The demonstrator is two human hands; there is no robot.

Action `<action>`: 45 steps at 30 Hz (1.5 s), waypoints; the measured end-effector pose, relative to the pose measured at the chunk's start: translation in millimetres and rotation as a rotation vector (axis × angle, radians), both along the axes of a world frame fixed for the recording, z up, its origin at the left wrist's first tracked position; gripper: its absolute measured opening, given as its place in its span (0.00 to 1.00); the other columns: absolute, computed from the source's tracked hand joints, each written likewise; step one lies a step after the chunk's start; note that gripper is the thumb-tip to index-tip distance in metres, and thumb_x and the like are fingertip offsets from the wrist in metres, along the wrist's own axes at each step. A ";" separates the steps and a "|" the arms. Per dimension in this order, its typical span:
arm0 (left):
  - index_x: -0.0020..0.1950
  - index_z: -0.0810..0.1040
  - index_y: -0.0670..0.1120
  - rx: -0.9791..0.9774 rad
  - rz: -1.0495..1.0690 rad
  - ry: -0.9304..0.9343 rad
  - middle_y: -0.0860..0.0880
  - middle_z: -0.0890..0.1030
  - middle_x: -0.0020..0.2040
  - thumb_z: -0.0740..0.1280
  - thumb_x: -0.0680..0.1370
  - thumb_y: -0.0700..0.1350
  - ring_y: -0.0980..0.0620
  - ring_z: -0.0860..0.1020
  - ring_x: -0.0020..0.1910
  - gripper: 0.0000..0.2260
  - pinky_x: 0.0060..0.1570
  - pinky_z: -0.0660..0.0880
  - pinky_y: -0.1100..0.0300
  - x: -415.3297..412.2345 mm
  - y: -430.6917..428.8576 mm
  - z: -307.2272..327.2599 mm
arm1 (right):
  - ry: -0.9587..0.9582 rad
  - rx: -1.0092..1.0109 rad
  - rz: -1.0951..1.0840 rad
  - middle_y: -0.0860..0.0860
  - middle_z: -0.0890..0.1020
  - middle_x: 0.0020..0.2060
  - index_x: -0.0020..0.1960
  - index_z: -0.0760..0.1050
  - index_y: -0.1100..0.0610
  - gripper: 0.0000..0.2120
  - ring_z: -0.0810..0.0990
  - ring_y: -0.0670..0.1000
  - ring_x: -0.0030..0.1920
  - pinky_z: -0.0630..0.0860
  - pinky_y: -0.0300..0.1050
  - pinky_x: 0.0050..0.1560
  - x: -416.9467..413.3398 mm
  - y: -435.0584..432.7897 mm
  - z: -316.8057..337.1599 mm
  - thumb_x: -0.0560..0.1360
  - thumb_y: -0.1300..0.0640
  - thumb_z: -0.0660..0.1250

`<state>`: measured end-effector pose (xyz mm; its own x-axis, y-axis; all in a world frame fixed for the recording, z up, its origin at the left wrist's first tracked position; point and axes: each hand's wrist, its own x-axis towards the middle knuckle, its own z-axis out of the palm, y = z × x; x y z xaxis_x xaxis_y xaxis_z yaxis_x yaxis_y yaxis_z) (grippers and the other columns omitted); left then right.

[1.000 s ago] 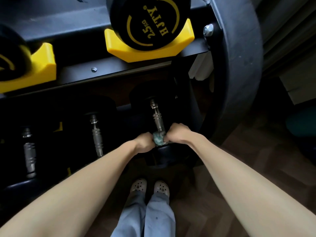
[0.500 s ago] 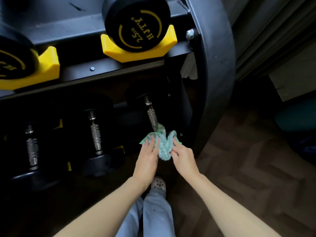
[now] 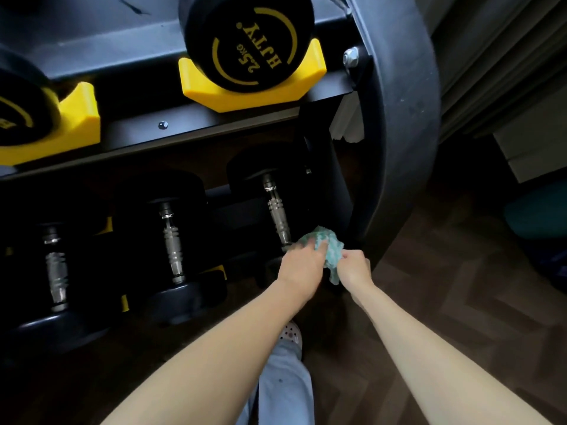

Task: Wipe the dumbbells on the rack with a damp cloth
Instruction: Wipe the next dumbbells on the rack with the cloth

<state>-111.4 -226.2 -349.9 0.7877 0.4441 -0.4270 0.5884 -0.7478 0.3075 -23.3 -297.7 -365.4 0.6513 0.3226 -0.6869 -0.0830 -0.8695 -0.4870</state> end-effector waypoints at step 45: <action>0.54 0.79 0.40 -0.279 1.007 -0.286 0.36 0.81 0.51 0.58 0.79 0.43 0.36 0.78 0.52 0.13 0.47 0.73 0.52 2.9 70.2 25.2 | 0.106 0.216 0.196 0.55 0.76 0.63 0.68 0.70 0.56 0.19 0.74 0.55 0.63 0.69 0.43 0.60 4.4 80.7 41.2 0.79 0.52 0.59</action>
<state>-108.5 -156.0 -324.7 0.2018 0.8584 -0.4715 0.7727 0.1563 0.6152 -18.9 -217.0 -324.2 0.4907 0.5804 -0.6499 0.0156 -0.7515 -0.6595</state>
